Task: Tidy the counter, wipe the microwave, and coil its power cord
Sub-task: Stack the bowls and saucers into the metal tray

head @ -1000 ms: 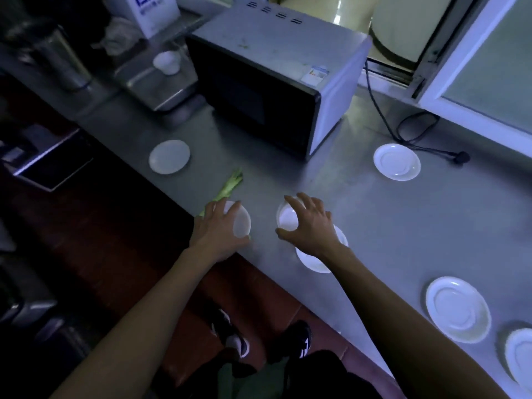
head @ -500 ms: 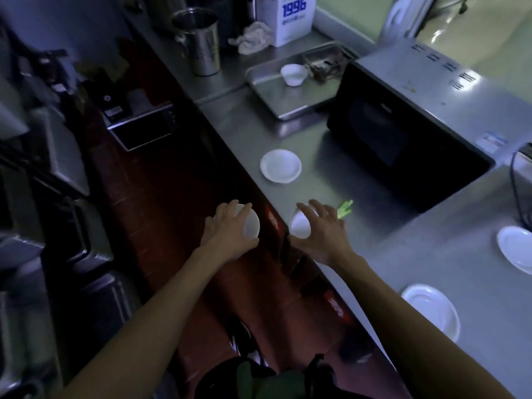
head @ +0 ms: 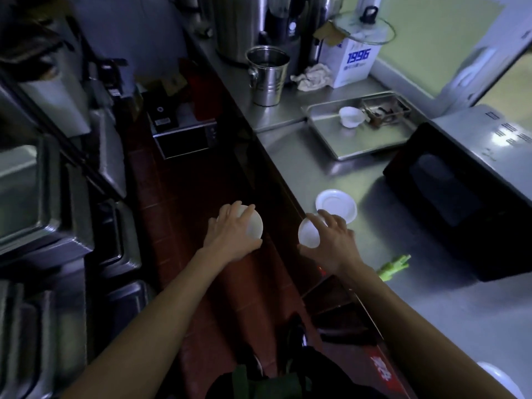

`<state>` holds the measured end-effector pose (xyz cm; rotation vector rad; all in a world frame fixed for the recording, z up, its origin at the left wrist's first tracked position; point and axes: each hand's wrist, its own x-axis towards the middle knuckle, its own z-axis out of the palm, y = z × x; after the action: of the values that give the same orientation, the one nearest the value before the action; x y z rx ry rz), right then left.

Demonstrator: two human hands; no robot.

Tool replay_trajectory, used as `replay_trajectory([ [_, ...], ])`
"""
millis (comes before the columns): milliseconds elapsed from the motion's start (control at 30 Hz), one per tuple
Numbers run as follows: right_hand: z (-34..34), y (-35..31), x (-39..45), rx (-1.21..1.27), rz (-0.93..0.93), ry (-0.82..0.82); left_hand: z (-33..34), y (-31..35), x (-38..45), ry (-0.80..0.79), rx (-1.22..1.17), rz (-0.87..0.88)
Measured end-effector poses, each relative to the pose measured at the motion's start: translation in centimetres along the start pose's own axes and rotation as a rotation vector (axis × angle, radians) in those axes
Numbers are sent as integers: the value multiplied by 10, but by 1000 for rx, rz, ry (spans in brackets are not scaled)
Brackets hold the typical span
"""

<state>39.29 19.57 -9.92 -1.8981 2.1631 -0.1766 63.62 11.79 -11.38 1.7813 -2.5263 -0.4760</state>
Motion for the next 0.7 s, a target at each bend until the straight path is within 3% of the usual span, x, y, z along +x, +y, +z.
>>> replay_trajectory([
  [400, 10, -38, 107, 65, -136, 36, -14, -41, 72, 19, -5, -82],
  [700, 0, -13, 241, 176, -102, 45, -44, -47, 189, -50, 101, -74],
])
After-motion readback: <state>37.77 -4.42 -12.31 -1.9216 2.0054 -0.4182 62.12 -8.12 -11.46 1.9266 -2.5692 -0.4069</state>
